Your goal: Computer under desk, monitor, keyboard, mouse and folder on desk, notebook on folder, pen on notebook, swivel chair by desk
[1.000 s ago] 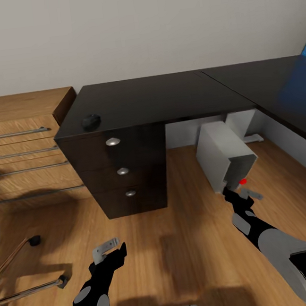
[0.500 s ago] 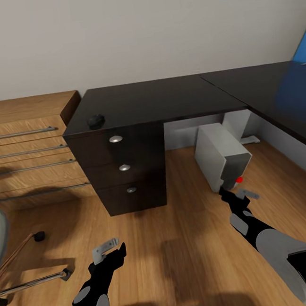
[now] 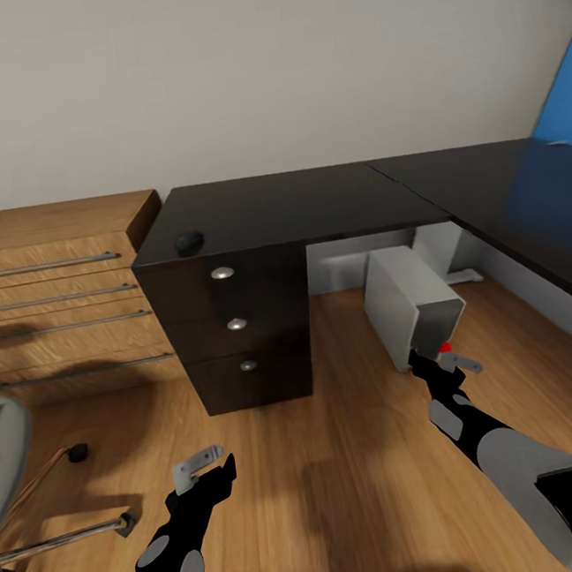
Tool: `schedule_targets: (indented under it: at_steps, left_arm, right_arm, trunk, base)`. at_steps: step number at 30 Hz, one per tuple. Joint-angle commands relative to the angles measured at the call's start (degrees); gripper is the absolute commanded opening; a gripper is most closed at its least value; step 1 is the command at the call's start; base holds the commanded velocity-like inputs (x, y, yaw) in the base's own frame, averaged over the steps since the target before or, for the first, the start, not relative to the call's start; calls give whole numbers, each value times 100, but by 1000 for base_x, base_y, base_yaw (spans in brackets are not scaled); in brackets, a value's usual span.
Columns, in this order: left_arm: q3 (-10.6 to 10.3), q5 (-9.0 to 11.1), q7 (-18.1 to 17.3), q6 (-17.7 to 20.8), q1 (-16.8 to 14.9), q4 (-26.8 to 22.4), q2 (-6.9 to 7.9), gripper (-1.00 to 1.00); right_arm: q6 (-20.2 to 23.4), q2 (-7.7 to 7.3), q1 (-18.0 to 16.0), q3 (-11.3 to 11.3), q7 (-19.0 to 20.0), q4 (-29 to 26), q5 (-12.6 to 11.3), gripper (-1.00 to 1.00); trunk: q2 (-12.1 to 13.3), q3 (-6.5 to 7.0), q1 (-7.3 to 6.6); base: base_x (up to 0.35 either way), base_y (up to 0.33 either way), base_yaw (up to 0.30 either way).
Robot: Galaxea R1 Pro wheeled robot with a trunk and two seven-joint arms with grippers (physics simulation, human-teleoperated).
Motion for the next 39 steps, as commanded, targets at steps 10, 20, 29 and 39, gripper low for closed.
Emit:
schedule_targets:
  at_steps: [10, 20, 29, 39]
  left_arm:
    - [5, 55, 69, 24, -3, 1, 1, 100]
    - [92, 32, 88, 23, -3, 46, 5, 100]
    - [51, 31, 80, 1, -3, 449, 19, 100]
    - [44, 16, 58, -1077, -3, 2055, 52, 100]
  right_arm:
    - [-42, 181, 4, 53, -23, 25, 429, 100]
    - [-1622, 901, 208, 41, -60, 1051, 1622, 100]
    - [-2784, 1237, 1199, 31, -81, 1309, 1706, 100]
    - [-3638, 1219, 2276, 19, -93, 1307, 1702, 100]
  trunk:
    - [12, 218, -28]
    - [25, 439, -54]
    - [37, 639, -77]
    - [50, 860, -103]
  base:
    - [-307, 0, 0]
    - [-113, 0, 0]
    - [-2, 0, 0]
    - [0, 0, 0]
